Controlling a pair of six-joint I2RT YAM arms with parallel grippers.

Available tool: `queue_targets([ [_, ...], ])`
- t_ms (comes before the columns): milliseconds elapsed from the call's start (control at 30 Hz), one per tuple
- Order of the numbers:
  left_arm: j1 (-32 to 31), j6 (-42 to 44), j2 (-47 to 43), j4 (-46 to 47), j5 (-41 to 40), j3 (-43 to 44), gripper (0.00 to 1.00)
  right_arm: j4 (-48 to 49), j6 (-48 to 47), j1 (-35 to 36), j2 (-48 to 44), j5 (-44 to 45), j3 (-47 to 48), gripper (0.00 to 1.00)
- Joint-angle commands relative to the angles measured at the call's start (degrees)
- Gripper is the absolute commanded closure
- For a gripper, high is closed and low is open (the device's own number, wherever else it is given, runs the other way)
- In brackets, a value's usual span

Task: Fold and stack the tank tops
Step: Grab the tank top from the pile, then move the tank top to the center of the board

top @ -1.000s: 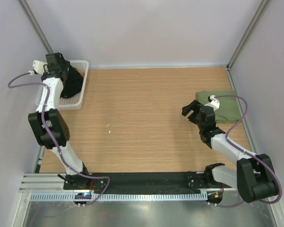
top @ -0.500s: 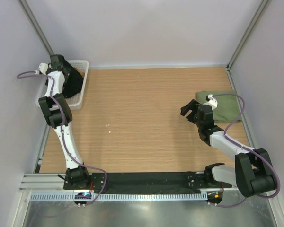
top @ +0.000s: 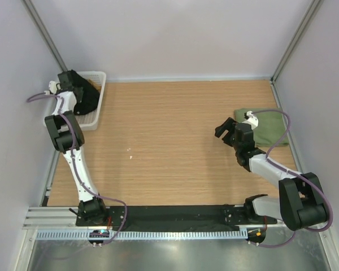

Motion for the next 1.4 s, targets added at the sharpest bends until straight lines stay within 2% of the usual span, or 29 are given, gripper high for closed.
queue_targets([
  [0,-0.6,-3.6,-11.3,8.6,5.7,-8.0,1.0,1.7,-1.4,0.8,-1.2,1.4,2.2,0.17],
  [167,-1.8,-10.4,-27.2,16.1,5.2,-25.6,1.0,3.2,-1.6,1.2,-2.0,1.5,1.1,0.17],
  [300,-2.6,-14.1,-40.5,17.6,6.2,-32.6,1.0,3.2,-1.6,1.6,-0.8,1.1,1.4,0.17],
  [433,-2.6,-20.8,-50.5,20.5,11.6,-41.6,1.0,3.2,-1.9,1.6,-0.4,0.9,1.4,0.18],
  [633,-2.5,-27.5,-65.7,21.2,12.2,-50.3,1.0,3.7,-2.0,1.7,-0.1,0.4,1.3,0.18],
  [800,-2.6,-29.5,-76.9,20.1,13.6,-53.3,1.0,3.4,-2.2,1.8,0.0,0.3,1.8,0.18],
  [933,-3.1,-27.7,-86.6,20.1,12.2,-51.4,1.0,3.4,-2.3,1.9,-0.1,0.2,1.8,0.18],
  [1067,-3.1,-22.3,-91.8,18.2,10.2,-44.4,1.0,2.9,-2.5,1.9,-0.5,0.3,2.0,0.18],
  [1200,-3.0,-21.0,-94.8,16.5,13.2,-37.9,1.0,2.8,-2.6,1.9,-0.9,0.6,2.0,0.18],
  [1367,-3.1,-22.2,-96.3,16.7,19.3,-39.7,1.0,2.6,-2.5,1.9,-1.0,0.4,2.2,0.18],
])
